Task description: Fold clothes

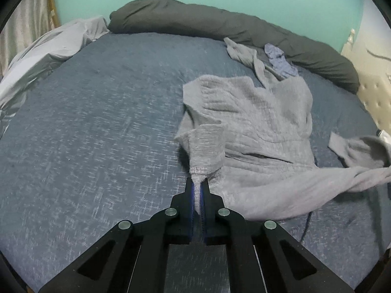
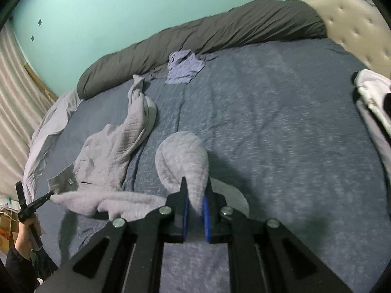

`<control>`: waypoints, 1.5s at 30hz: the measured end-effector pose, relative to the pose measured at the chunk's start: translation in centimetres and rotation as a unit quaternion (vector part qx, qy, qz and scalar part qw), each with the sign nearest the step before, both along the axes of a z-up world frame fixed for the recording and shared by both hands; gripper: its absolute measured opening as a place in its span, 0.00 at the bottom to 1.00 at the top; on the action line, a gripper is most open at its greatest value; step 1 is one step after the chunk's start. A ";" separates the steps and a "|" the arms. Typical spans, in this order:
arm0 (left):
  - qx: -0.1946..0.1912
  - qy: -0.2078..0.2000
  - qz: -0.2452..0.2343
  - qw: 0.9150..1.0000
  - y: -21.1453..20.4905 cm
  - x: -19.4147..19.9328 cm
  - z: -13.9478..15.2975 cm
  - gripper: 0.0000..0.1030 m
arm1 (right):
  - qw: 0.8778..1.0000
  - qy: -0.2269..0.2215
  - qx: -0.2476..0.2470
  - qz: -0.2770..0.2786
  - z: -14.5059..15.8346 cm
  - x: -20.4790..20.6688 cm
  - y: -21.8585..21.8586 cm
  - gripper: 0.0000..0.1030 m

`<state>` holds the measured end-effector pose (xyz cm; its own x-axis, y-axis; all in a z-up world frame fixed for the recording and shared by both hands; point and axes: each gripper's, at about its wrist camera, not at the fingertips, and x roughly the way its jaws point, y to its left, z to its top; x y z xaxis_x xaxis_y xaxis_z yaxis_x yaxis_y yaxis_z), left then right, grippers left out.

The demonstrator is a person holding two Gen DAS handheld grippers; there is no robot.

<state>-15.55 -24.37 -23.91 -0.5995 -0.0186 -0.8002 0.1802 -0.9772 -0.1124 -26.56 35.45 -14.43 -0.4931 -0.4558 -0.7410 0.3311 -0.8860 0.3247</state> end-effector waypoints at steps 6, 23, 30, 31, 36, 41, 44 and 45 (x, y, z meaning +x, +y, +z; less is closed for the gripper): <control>0.017 -0.015 -0.006 1.000 0.0 1.3 -0.8 0.04 | 0.996 -0.071 0.055 0.030 -4.0 1.9 2.3 0.09; 0.015 -0.054 -0.002 0.998 0.0 1.6 -4.1 0.04 | 0.989 -0.140 0.043 0.018 -7.1 -4.0 1.7 0.57; 0.008 -0.062 -0.007 0.998 0.2 1.5 -4.4 0.04 | 0.980 -0.181 0.079 0.022 -11.3 -7.5 -1.6 0.58; 0.007 -0.063 -0.008 0.998 0.2 1.5 -4.5 0.04 | 0.979 -0.182 0.093 0.023 -11.8 -7.8 -1.7 0.58; 0.001 -0.067 -0.007 0.998 0.3 1.3 -4.5 0.04 | 0.981 -0.164 0.101 0.026 -12.1 -7.6 -0.6 0.12; -0.005 -0.067 -0.004 0.998 0.6 1.3 -4.3 0.04 | 0.991 -0.113 0.064 0.020 -8.6 -6.4 2.7 0.09; -0.009 -0.065 -0.005 0.998 0.8 1.4 -3.9 0.04 | 0.997 -0.064 0.046 0.013 -4.8 -5.0 5.4 0.08; -0.010 -0.064 -0.006 0.998 0.9 1.4 -3.8 0.04 | 0.998 -0.049 0.041 0.009 -3.6 -4.5 6.5 0.08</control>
<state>-14.14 -23.49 -27.70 -0.4919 -0.0288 -0.8702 0.1812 -0.9810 -0.0699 -31.08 42.00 -18.06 -0.4095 -0.3987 -0.8206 0.3168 -0.9056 0.2819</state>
